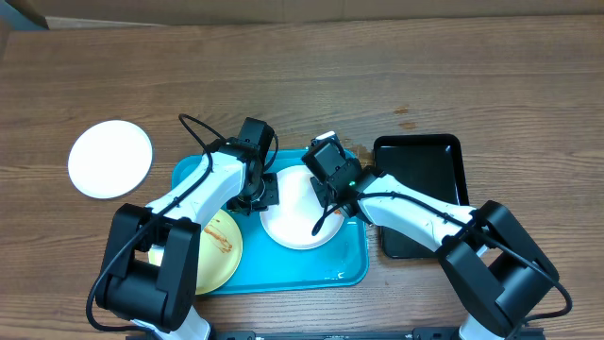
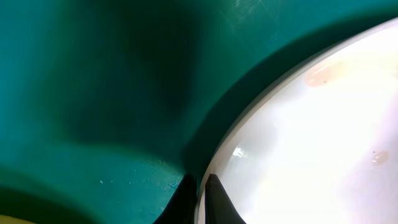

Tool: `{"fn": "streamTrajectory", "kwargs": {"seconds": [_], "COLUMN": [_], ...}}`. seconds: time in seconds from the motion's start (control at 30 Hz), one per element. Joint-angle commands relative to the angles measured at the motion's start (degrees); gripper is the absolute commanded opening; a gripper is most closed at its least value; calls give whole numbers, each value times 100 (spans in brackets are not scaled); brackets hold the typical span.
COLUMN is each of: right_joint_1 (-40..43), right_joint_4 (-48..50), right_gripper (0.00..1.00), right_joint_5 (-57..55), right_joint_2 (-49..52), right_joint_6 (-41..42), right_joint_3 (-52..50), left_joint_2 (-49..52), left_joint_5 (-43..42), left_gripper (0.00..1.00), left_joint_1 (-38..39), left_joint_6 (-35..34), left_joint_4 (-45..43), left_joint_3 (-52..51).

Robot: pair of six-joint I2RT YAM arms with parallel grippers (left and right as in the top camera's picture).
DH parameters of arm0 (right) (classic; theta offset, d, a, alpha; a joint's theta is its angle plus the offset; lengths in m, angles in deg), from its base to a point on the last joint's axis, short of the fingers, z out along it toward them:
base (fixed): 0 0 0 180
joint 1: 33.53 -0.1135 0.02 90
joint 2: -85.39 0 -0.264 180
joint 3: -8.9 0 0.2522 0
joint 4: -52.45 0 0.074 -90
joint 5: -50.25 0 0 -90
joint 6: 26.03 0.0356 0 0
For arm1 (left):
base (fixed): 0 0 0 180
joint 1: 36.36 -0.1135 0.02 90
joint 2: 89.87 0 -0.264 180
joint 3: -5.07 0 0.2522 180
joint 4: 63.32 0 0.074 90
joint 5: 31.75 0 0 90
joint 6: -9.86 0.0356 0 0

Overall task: Clean dirty plates on tray and stack at the side
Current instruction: 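Rub the sponge across the plate surface while left gripper holds rim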

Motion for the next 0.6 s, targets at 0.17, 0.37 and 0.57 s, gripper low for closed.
{"fn": "streamTrajectory", "kwargs": {"seconds": [0.17,0.37,0.57], "right_joint_1": [-299,-374,-483], "right_joint_4": [-280,-435,-710], "right_gripper": [4,4,4], "right_joint_5": [343,258,262], "right_joint_2": [243,243,225], "right_joint_6": [186,199,131], "right_joint_3": [-273,-273,-245], "left_joint_2": [61,61,61], "left_joint_5": [376,363,358], "left_gripper": [4,4,4], "left_joint_1": [-13,-13,-11], "left_joint_6": [-341,-387,-450], "left_joint_4": [-79,-83,-90], "left_joint_3": [-55,-55,-55]}}
